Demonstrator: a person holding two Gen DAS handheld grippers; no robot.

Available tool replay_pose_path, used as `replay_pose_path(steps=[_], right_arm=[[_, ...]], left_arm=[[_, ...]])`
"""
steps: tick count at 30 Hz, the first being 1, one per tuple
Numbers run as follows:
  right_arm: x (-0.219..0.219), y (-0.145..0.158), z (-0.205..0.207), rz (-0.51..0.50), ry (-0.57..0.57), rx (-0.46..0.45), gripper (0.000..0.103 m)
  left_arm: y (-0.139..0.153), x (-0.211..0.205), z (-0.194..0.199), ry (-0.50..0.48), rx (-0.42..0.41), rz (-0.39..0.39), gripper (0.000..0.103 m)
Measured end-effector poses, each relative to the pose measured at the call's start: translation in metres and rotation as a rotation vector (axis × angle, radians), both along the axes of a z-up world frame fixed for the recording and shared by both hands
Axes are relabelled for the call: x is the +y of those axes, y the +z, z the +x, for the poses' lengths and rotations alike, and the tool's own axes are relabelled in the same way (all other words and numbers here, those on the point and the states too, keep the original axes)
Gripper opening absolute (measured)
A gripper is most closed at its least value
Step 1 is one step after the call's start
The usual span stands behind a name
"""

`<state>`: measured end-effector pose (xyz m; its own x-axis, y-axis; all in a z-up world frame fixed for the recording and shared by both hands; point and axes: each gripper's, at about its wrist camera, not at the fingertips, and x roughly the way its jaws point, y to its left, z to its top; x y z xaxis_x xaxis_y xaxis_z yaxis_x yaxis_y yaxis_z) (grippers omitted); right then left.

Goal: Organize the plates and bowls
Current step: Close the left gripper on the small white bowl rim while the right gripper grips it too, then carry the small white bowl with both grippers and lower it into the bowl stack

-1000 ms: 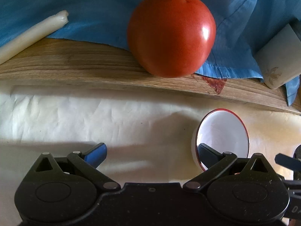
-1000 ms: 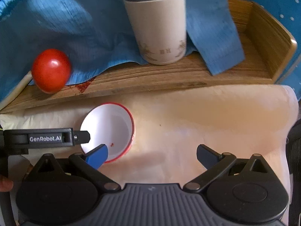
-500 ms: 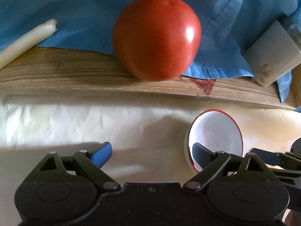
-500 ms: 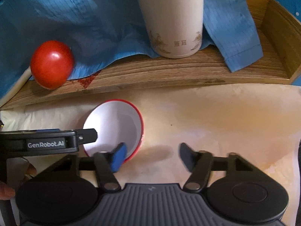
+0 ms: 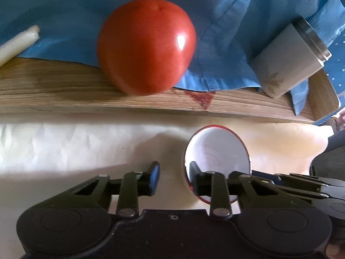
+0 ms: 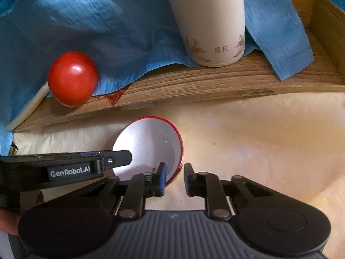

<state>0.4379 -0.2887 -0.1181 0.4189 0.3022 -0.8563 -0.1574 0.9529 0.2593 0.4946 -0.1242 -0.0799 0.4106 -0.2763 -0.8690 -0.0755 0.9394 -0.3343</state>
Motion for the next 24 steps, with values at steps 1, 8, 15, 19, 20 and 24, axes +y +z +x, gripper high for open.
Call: replay_pose_path(steps=[1,8,15,19,20,24], right_arm=[[0.0,0.001,0.0,0.002,-0.005,0.001,0.017],[-0.007,0.0,-0.002,0.031,-0.031,-0.002,0.014],[-0.016,0.013,-0.012,0.042,-0.04,-0.026,0.013],[-0.025,0.022,-0.021,0.054,-0.061,-0.052,0.013],[-0.028,0.025,-0.025,0.058,-0.068,-0.059,0.013],[-0.043,0.036,-0.04,0.07,-0.102,-0.083,0.013]], left_arm=[[0.0,-0.001,0.001,-0.002,0.001,-0.011,0.023],[0.001,-0.009,0.0,-0.013,-0.008,-0.042,0.008],[0.006,-0.013,-0.007,-0.026,-0.024,-0.038,0.008],[0.017,-0.015,-0.013,-0.042,-0.047,-0.043,0.008],[0.02,-0.016,-0.015,-0.047,-0.053,-0.045,0.008],[0.029,-0.027,-0.022,-0.077,-0.071,-0.052,0.008]])
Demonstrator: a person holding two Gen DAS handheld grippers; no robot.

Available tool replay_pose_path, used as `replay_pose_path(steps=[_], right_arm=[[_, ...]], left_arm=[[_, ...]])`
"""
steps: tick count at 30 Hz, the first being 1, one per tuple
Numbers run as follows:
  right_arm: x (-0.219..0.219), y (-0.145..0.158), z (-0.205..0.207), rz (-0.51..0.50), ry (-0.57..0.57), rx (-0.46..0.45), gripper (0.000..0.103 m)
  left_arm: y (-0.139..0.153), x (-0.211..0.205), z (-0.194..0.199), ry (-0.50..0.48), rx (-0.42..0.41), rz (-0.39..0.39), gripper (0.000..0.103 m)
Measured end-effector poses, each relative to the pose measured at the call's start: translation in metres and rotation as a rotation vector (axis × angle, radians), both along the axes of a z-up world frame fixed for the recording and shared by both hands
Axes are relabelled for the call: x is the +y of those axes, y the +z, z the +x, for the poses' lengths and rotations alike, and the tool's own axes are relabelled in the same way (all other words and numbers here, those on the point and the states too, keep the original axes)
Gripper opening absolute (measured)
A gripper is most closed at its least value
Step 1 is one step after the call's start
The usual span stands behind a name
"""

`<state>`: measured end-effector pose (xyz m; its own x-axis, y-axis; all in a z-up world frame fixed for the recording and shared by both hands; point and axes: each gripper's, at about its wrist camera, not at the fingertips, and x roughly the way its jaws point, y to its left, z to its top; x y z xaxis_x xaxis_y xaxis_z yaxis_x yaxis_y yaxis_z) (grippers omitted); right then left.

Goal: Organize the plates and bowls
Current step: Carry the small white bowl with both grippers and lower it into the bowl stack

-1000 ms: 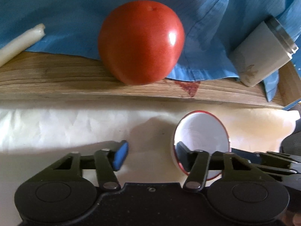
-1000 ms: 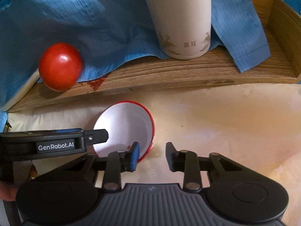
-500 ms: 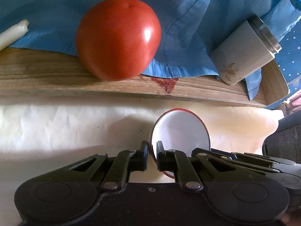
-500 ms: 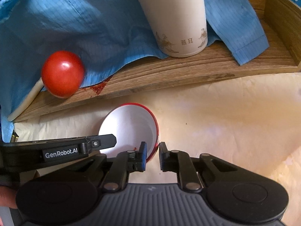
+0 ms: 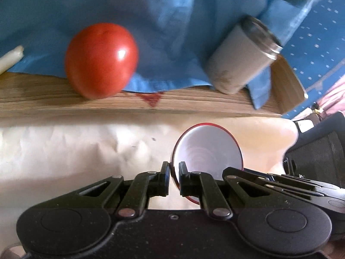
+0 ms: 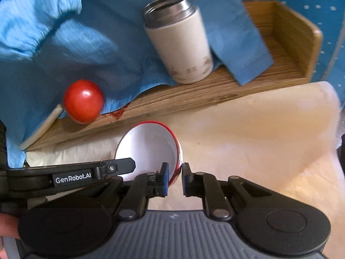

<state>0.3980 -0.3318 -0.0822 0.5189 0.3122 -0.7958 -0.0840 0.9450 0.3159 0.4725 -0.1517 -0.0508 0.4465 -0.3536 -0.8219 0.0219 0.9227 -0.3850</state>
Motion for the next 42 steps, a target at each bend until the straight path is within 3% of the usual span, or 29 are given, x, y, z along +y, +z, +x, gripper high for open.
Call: replay_pose_path(steps=[21,42], right_arm=[[-0.062,0.014,-0.1,0.035,-0.167,-0.026,0.014],[-0.074,0.003,-0.125,0.06,-0.176,0.015,0.014]], left_arm=[[0.025,-0.07,-0.054,-0.206,-0.046,0.006,0.009],[0.019,-0.089,-0.075,-0.264,-0.008,0.058,0.009]])
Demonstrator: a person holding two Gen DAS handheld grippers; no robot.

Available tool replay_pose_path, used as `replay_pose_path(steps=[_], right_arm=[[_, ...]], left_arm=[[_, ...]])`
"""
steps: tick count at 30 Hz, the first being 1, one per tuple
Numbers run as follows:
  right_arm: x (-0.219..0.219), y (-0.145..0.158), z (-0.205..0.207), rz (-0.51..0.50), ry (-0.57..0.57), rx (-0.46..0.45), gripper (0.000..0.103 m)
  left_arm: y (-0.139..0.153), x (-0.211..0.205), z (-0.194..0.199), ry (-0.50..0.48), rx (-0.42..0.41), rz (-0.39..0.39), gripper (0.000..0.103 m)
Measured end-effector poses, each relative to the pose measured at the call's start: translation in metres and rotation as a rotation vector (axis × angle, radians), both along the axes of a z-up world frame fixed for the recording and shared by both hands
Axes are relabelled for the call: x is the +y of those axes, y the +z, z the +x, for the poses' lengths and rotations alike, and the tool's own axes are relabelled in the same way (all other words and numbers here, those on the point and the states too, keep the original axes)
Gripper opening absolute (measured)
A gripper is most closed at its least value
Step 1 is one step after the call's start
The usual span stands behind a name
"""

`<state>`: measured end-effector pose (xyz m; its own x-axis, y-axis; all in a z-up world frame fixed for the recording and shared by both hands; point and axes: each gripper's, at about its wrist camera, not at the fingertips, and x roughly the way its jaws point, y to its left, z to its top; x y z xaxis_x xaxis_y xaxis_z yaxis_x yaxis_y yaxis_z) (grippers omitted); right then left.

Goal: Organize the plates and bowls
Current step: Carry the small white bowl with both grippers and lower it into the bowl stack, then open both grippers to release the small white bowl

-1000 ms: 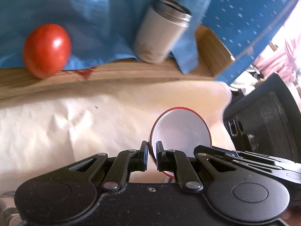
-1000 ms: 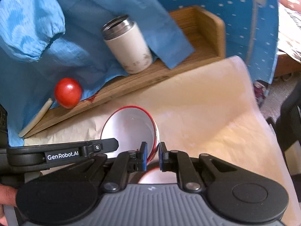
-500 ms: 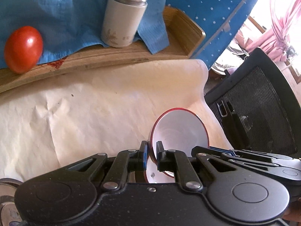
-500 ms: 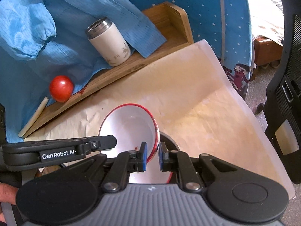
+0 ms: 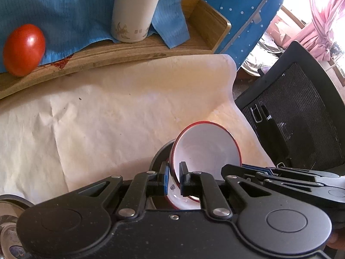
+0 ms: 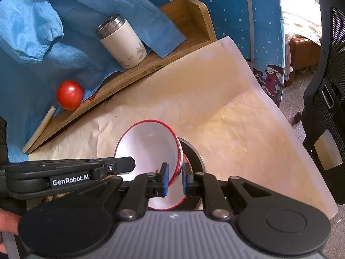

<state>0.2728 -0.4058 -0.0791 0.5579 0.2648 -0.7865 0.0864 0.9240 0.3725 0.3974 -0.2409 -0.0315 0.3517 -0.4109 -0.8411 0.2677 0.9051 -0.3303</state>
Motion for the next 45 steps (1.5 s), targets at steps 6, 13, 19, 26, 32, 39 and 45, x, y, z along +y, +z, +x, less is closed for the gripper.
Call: replay_pose_path(steps=[6,13,19,26,32,39,45], right_arm=[[-0.002,-0.001,-0.003,0.006,0.009,0.017,0.015],[-0.003,-0.006,-0.006,0.018,0.014,0.052,0.017],[-0.002,-0.008,-0.006,0.02,0.019,0.074,0.018],[-0.003,-0.013,-0.005,0.039,0.016,0.096,0.021],[-0.003,-0.015,-0.004,0.045,0.012,0.101,0.02],[-0.003,-0.015,-0.002,0.047,0.012,0.103,0.021],[-0.003,-0.015,0.0,0.037,0.009,0.095,0.021]], left_arm=[[-0.002,-0.003,-0.004,-0.017,0.008,0.012,0.01],[-0.004,-0.007,-0.007,-0.029,0.021,0.03,0.01],[-0.008,-0.009,-0.009,-0.04,0.048,0.046,0.01],[-0.012,-0.009,-0.009,-0.041,0.073,0.053,0.012],[-0.013,-0.01,-0.008,-0.039,0.074,0.058,0.013],[-0.014,-0.01,-0.005,-0.032,0.083,0.059,0.016],[-0.014,-0.01,-0.004,-0.028,0.074,0.063,0.017]])
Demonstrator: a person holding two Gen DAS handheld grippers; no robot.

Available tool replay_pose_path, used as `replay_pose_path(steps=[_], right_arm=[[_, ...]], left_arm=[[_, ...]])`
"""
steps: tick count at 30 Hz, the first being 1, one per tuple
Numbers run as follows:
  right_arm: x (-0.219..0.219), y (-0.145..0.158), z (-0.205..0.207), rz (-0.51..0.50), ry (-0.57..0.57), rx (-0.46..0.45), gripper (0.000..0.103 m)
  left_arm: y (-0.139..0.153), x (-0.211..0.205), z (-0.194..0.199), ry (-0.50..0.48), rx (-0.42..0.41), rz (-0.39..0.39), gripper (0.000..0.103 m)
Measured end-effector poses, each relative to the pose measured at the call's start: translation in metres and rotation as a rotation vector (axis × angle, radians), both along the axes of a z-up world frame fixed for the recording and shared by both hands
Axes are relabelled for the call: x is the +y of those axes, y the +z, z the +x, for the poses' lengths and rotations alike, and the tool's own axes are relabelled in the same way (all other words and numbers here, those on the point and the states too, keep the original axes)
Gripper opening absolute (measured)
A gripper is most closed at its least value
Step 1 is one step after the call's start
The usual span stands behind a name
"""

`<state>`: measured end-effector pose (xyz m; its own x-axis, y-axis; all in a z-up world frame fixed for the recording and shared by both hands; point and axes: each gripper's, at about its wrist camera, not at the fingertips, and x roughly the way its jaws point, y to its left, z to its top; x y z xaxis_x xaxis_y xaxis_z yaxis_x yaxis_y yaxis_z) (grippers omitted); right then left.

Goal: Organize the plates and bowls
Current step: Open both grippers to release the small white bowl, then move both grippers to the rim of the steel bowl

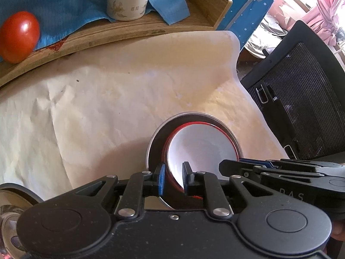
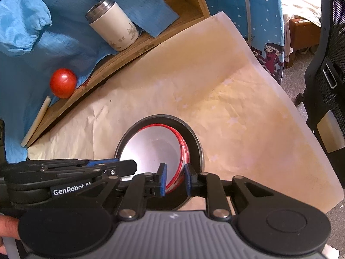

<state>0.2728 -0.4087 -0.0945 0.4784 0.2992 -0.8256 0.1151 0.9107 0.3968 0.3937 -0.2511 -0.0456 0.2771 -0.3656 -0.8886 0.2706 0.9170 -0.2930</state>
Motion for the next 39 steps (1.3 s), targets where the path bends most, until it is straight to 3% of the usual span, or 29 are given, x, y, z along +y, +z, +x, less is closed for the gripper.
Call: replay_pose_path(steps=[9,20,31,39], right_arm=[[0.001,0.0,0.0,-0.006,0.002,-0.004,0.022],[0.003,0.005,-0.003,-0.03,0.005,-0.029,0.029],[-0.005,0.022,-0.006,-0.068,-0.019,-0.082,0.055],[-0.013,0.028,-0.009,-0.094,-0.043,-0.107,0.078]], left_arm=[[-0.001,0.001,0.0,0.005,0.005,-0.005,0.021],[0.003,0.004,-0.001,0.006,-0.012,-0.02,0.036],[0.019,0.034,0.002,0.105,-0.079,-0.076,0.057],[0.013,0.058,0.003,0.145,-0.049,-0.063,0.083]])
